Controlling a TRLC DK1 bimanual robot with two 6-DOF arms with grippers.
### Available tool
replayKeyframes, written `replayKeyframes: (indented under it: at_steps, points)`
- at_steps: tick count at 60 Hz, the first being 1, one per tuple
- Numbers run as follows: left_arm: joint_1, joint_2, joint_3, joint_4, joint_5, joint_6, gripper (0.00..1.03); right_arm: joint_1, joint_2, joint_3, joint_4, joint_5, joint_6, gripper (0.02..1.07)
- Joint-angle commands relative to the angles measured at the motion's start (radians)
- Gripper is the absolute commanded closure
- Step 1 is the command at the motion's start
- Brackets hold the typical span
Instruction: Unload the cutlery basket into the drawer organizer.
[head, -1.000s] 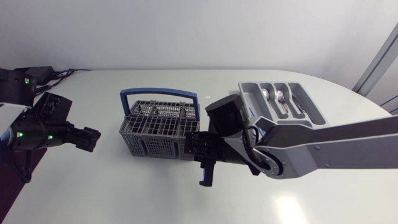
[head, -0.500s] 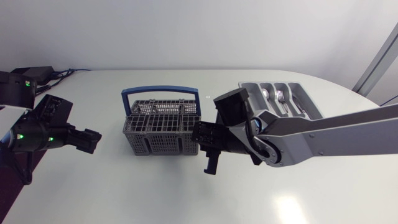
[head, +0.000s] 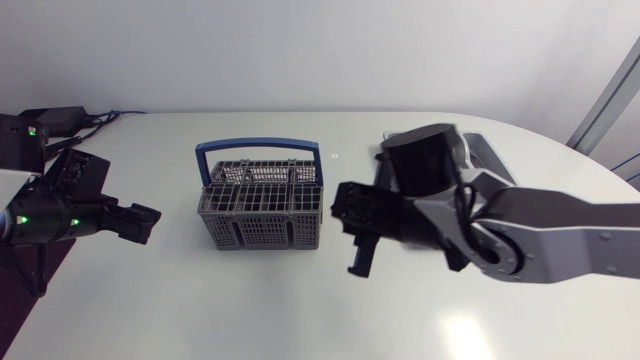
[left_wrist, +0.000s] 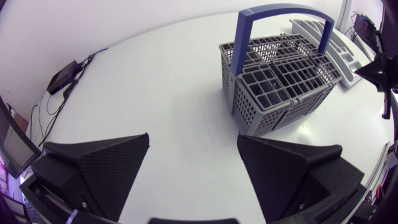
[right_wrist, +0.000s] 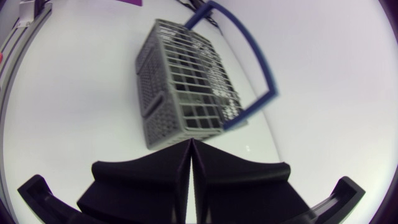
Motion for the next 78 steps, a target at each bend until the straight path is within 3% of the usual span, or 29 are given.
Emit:
replayKeyframes:
  at_steps: [1, 8, 15, 19, 24, 40, 48, 58, 65, 78]
  points:
    - [0.015, -0.021, -0.006, -0.006, 0.019, 0.017, 0.04, -0.088, -0.069, -0.049, -0.016, 0.021, 0.037, 0.98]
    - [0.023, -0.039, -0.017, -0.006, 0.058, 0.0, 0.04, -0.168, -0.158, -0.115, 0.01, 0.05, 0.064, 0.93]
    - [0.018, -0.053, -0.025, -0.006, 0.087, -0.027, 0.04, -0.229, -0.256, -0.176, 0.02, 0.07, 0.101, 0.75]
    - [0.012, -0.068, -0.034, -0.005, 0.097, -0.041, 0.04, -0.261, -0.316, -0.208, 0.016, 0.074, 0.109, 0.52]
    - [0.005, -0.079, -0.046, 0.0, 0.097, -0.047, 0.04, -0.293, -0.399, -0.245, -0.002, 0.08, 0.112, 0.04]
    - [0.0, -0.159, -0.089, 0.017, 0.102, -0.09, 0.04, -0.361, -0.677, -0.31, -0.085, 0.149, 0.162, 0.06]
    - [0.0, -0.211, -0.109, 0.029, 0.104, -0.109, 0.04, -0.43, -0.743, -0.299, -0.181, 0.14, 0.262, 0.06]
    - [0.008, -0.222, -0.123, 0.022, 0.113, -0.144, 0.04, -0.545, -0.802, -0.322, -0.22, 0.097, 0.347, 0.06]
    - [0.011, -0.243, -0.152, 0.043, 0.113, -0.146, 0.04, -0.606, -0.964, -0.357, -0.204, 0.096, 0.409, 0.06]
    - [-0.005, -0.383, -0.204, 0.052, 0.114, -0.142, 0.04, -0.646, -1.095, -0.374, -0.27, 0.099, 0.419, 0.06]
